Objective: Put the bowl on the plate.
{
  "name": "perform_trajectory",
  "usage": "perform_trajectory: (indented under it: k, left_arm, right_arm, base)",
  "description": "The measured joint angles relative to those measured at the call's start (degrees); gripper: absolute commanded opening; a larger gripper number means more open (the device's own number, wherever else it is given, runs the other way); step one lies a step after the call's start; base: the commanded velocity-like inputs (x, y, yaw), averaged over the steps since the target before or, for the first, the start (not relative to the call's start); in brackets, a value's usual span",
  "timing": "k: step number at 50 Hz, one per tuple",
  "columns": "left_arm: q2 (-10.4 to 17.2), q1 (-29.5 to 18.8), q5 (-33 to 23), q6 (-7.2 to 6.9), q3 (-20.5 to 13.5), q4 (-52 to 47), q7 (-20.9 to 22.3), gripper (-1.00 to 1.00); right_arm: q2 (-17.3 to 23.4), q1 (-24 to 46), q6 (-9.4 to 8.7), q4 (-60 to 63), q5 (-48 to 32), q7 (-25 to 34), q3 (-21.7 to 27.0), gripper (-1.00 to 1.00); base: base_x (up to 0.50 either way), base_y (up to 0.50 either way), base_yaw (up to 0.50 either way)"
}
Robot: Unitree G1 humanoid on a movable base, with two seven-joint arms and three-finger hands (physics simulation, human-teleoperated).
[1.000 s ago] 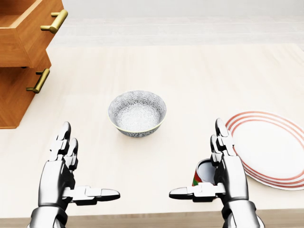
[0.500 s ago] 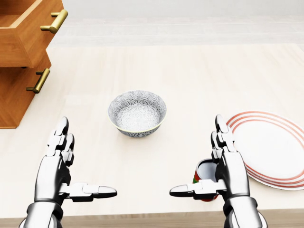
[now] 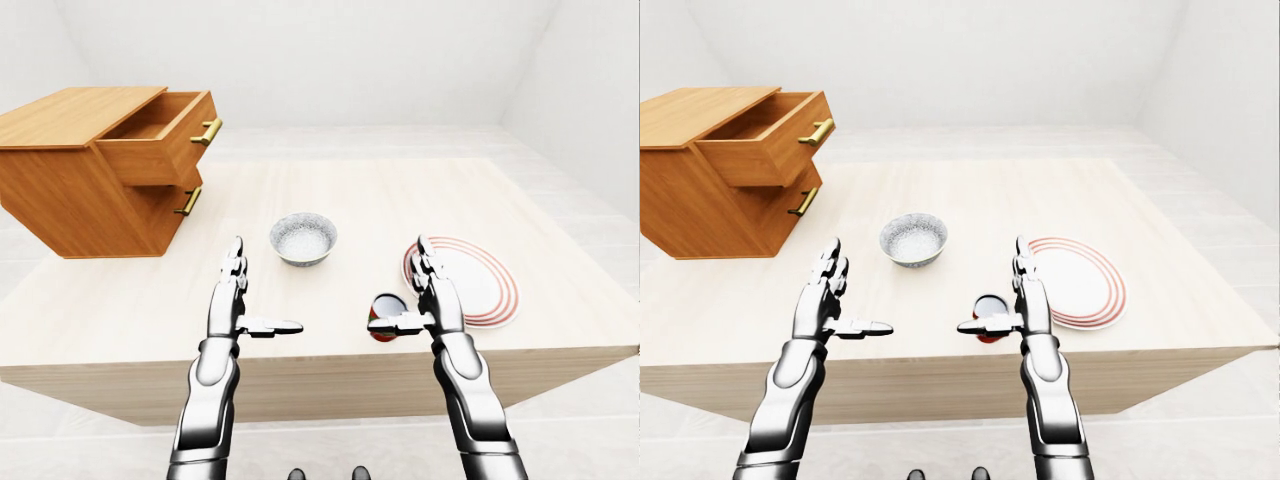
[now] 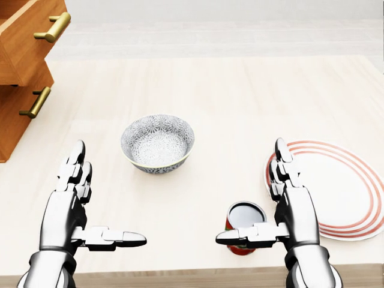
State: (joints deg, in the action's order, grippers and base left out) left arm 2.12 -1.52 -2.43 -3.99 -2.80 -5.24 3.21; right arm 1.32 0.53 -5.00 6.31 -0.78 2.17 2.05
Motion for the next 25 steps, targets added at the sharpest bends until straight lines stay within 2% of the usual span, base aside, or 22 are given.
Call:
perform_trajectory:
  k: [25]
  left_arm:
    - [0.2,-0.2,-0.6,-0.96,-0.4,-1.6,0.6,1.00]
  right_arm:
    - [-0.1,0.3,0.00,1.0,0.2,0.3,-0.1,1.00]
  base:
    - [0.01,-0.19,0.00]
